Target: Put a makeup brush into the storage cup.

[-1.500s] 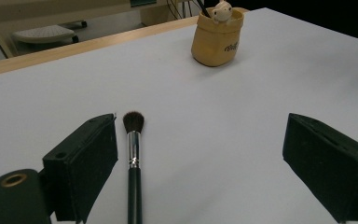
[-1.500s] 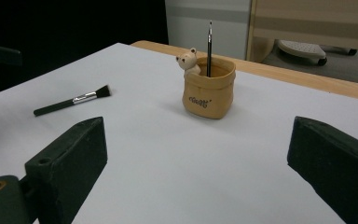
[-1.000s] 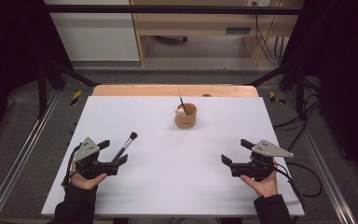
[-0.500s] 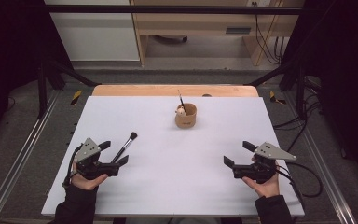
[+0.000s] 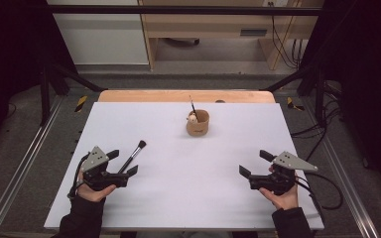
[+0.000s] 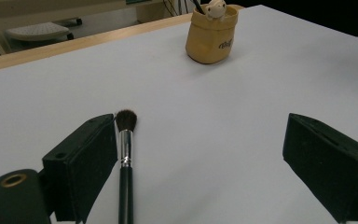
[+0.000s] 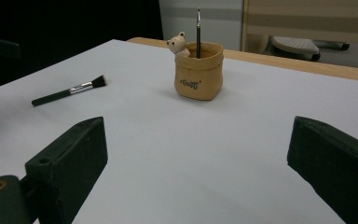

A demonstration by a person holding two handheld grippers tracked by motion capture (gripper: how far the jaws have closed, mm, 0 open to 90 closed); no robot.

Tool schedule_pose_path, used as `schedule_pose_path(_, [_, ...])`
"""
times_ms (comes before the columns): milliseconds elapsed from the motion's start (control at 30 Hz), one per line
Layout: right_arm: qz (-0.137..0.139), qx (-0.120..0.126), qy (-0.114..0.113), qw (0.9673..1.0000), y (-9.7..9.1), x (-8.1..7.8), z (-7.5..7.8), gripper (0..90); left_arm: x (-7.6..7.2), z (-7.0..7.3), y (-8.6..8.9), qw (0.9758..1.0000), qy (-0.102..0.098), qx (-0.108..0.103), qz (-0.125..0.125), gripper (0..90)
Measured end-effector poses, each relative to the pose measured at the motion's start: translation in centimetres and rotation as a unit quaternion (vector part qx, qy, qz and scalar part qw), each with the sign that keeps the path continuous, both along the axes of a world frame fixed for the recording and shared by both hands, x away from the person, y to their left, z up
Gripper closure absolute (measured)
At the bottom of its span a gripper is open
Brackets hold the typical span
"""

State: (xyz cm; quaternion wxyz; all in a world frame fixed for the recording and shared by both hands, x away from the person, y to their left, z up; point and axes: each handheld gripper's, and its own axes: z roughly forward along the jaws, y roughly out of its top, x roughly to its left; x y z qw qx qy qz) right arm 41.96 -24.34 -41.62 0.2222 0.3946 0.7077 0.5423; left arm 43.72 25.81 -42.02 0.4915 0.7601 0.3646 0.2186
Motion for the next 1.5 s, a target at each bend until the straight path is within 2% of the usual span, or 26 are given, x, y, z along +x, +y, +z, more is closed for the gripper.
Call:
schedule_pose_path(333, [0.002, -0.001, -0.001, 1.0, 0.0, -0.1, 0.0, 5.6, 0.5, 0.3, -0.4, 1.0, 0.003, 0.002, -0.002, 9.3])
schedule_pose_path(900, [-0.002, 0.001, -0.002, 1.0, 0.0, -0.1, 0.3, 6.2, 2.1, 1.3, -1.3, 0.9996, 0.014, 0.023, -0.005, 8.9])
schedule_pose_path(1133, [0.0, -0.001, -0.002, 1.0, 0.2, -0.1, 0.5, 6.3, 3.5, 0.7, -1.8, 0.9984, 0.039, 0.041, 0.0, 8.9])
schedule_pose_path(1233, [0.0, -0.001, -0.002, 1.0, 0.2, -0.1, 0.4, 6.3, 4.1, 0.2, -2.0, 0.997, 0.052, 0.058, 0.003, 8.8])
schedule_pose_path(1300, [0.0, -0.003, -0.002, 1.0, 0.2, -0.1, 0.4, 6.3, 4.4, 0.0, -2.0, 0.9967, 0.058, 0.056, 0.005, 9.0])
schedule_pose_path(1500, [0.0, -0.003, 0.0, 1.0, 0.3, 0.0, 0.4, 6.3, 5.3, -0.4, -1.7, 0.9941, 0.08, 0.073, 0.008, 9.6])
